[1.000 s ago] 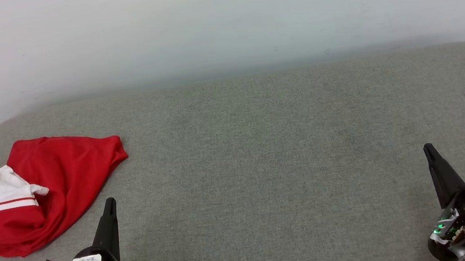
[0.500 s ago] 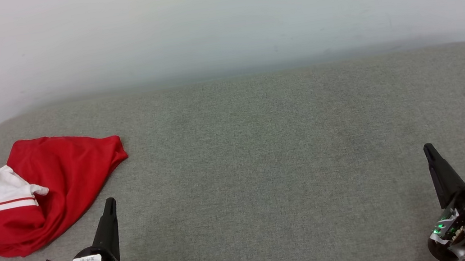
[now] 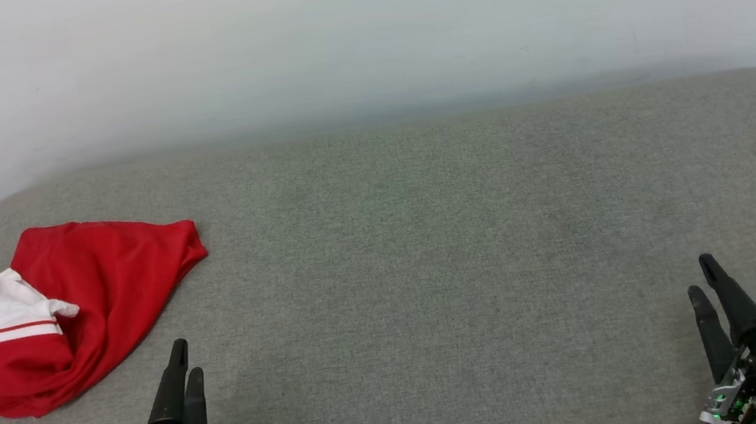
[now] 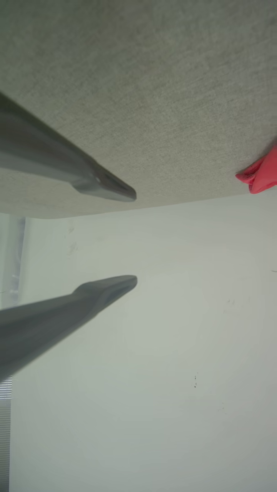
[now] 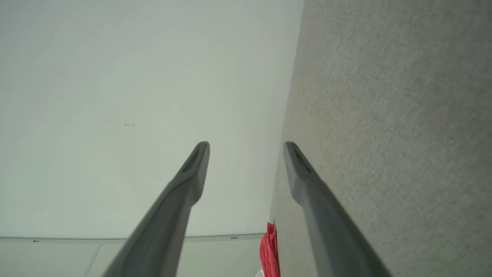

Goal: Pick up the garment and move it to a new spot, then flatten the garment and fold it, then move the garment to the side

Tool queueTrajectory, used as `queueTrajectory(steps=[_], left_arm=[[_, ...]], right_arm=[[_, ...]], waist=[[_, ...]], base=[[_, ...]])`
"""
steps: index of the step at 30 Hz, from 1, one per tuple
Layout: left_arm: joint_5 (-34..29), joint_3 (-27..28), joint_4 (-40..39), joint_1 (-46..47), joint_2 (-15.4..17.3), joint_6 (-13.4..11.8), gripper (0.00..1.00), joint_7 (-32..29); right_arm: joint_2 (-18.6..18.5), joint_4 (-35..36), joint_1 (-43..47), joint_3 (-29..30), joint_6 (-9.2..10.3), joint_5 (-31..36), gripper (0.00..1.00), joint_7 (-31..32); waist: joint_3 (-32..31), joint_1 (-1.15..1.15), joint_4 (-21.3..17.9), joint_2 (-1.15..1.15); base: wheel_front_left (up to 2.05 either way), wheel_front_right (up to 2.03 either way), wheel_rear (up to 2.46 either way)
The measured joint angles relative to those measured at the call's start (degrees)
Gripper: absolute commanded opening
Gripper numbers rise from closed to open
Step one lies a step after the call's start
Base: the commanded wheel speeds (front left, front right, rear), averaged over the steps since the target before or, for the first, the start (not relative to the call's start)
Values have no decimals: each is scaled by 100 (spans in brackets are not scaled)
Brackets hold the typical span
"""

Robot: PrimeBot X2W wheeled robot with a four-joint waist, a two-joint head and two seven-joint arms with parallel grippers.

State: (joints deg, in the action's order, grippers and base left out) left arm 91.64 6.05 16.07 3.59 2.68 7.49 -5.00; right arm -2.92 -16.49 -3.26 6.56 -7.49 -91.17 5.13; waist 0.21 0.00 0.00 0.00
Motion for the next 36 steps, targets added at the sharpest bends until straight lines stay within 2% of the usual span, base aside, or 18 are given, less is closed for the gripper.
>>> queueTrajectory(steps=[4, 8, 26, 36], left_arm=[[-258, 20, -36, 0, 0, -1, 100, 115], [-788, 64, -190, 0, 1, -69, 100, 244], [-3015, -163, -850, -5, 2, -657, 100, 671], [-3985, -275, -946, -48, 3, -837, 100, 866]], right_arm=[[1, 73, 2, 40, 0, 304, 100, -114], [3, 233, 3, 119, 0, 871, 100, -243], [4, 932, 103, -13, 0, 3371, 100, -664], [4, 1059, 193, -111, 0, 4452, 100, -870]], waist=[[3, 0, 2, 0], [11, 0, 7, 0], [35, 0, 28, 0], [46, 0, 51, 0]], base=[[0, 0, 0], [0, 0, 0], [0, 0, 0], [0, 0, 0]])
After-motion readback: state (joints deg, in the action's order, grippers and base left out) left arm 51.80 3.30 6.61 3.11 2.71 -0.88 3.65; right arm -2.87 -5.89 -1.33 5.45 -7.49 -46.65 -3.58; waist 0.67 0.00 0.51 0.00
